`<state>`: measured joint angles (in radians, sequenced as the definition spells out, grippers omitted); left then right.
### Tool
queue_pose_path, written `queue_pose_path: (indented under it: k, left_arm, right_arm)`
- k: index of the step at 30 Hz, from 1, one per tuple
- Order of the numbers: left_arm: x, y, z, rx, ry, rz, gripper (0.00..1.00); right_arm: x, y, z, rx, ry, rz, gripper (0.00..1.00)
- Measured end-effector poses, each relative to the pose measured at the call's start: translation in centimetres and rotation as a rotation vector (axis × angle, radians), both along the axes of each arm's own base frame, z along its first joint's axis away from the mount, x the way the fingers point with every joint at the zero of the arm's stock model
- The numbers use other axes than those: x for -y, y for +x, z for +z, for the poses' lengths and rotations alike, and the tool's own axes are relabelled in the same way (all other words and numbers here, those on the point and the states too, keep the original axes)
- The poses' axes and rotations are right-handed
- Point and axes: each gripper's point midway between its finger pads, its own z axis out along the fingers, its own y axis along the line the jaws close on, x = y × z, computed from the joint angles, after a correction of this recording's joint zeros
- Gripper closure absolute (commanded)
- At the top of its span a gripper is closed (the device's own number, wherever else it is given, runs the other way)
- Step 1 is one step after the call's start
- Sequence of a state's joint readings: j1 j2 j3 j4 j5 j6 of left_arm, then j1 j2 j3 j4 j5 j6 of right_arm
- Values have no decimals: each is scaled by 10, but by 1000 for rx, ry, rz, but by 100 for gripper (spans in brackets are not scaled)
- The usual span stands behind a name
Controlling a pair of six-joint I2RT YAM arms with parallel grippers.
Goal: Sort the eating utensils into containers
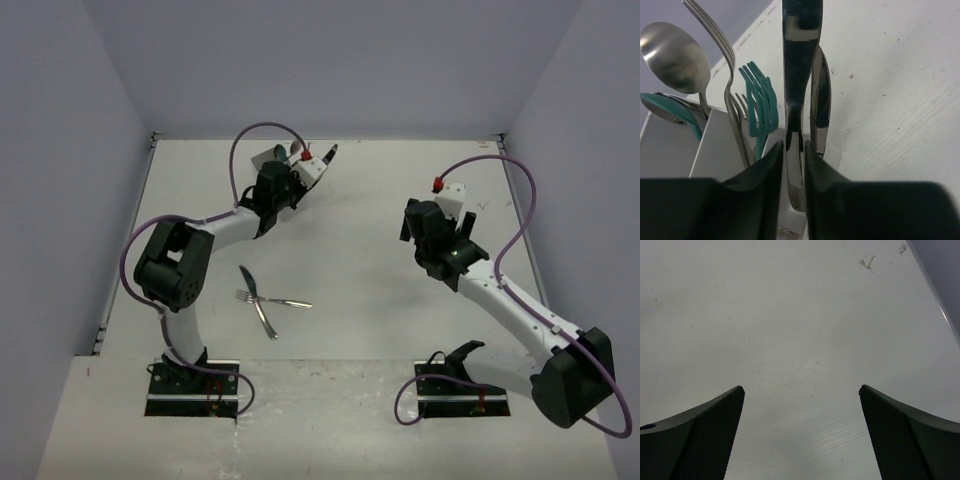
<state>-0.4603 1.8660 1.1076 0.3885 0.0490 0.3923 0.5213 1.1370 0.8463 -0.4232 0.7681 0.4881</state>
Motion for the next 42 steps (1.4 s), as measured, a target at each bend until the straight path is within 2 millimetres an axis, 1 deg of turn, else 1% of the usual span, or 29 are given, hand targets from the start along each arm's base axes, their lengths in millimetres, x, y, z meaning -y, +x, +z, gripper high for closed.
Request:
queue_pose_path:
  k: [2, 5, 7, 10, 11, 12, 13, 15, 16, 18, 19, 20, 22, 23, 25, 27, 29, 30, 32, 33, 35, 36, 38, 40, 42]
  left_arm:
    - [3, 3, 1, -34, 3, 1, 69]
    - [6, 4, 8, -50, -13, -1, 59]
    - [5, -1, 10, -59, -27, 1, 57]
    - [0, -15, 22, -61, -59, 13, 45]
    - [-2, -20, 29, -57, -72, 16, 28]
    - [-4, -24, 40, -45, -93, 23, 0]
    - [-6, -27, 52, -32, -114, 30, 0]
    - [-8, -36, 84, -11, -196, 69, 0]
    - [-10, -41, 103, -6, -256, 99, 0]
    - [-13, -54, 132, -41, -382, 173, 0]
    - [-14, -61, 143, -73, -452, 220, 0]
    - [-15, -69, 150, -110, -508, 270, 0]
    - [-14, -88, 153, -199, -597, 380, 0]
    - [-11, -103, 146, -269, -625, 447, 0]
    - [-7, -132, 120, -406, -621, 552, 0]
    - [-12, -172, 78, -573, -562, 682, 0]
    - [-31, -211, 35, -711, -480, 842, 0]
    - [-45, -231, 14, -762, -437, 925, 0]
    - [-72, -267, -18, -841, -351, 1073, 0]
    - [-82, -282, -28, -866, -322, 1127, 0]
    - [-95, -303, -40, -897, -285, 1200, 1]
    - [-98, -310, -44, -904, -279, 1219, 1]
    - [-103, -320, -54, -915, -269, 1247, 5]
    - [-108, -329, -70, -932, -253, 1267, 10]
    - [-111, -338, -86, -953, -239, 1278, 12]
  right_arm:
    - [0, 0, 1, 3, 2, 0, 1]
    - [0, -1, 4, 13, 7, 0, 1]
    - [0, -1, 6, 20, 12, 1, 1]
    - [1, -2, 9, 30, 18, 1, 1]
    - [1, -2, 10, 33, 21, 1, 1]
    - [1, -3, 11, 37, 24, 2, 1]
    - [1, -3, 12, 40, 27, 4, 1]
    - [0, -4, 14, 46, 35, 9, 1]
    - [0, -4, 16, 51, 40, 11, 1]
    - [-1, -4, 18, 59, 52, 18, 1]
    - [-2, -5, 19, 61, 55, 20, 1]
    - [-2, -5, 20, 64, 59, 21, 1]
    - [-3, -5, 20, 67, 67, 22, 1]
    - [-3, -5, 20, 67, 73, 25, 1]
    - [-6, -6, 18, 63, 90, 34, 1]
    - [-8, -7, 14, 57, 101, 40, 1]
    - [-11, -7, 12, 50, 115, 48, 1]
    - [-12, -7, 11, 48, 120, 52, 1]
    - [-16, -7, 10, 41, 137, 65, 1]
    - [-18, -7, 9, 37, 143, 73, 1]
    - [-20, -7, 7, 28, 150, 80, 1]
    - [-21, -7, 5, 24, 151, 83, 1]
    - [-23, -7, 4, 18, 158, 90, 1]
    - [-24, -7, 3, 15, 162, 95, 1]
    - [-25, -7, 3, 13, 165, 98, 1]
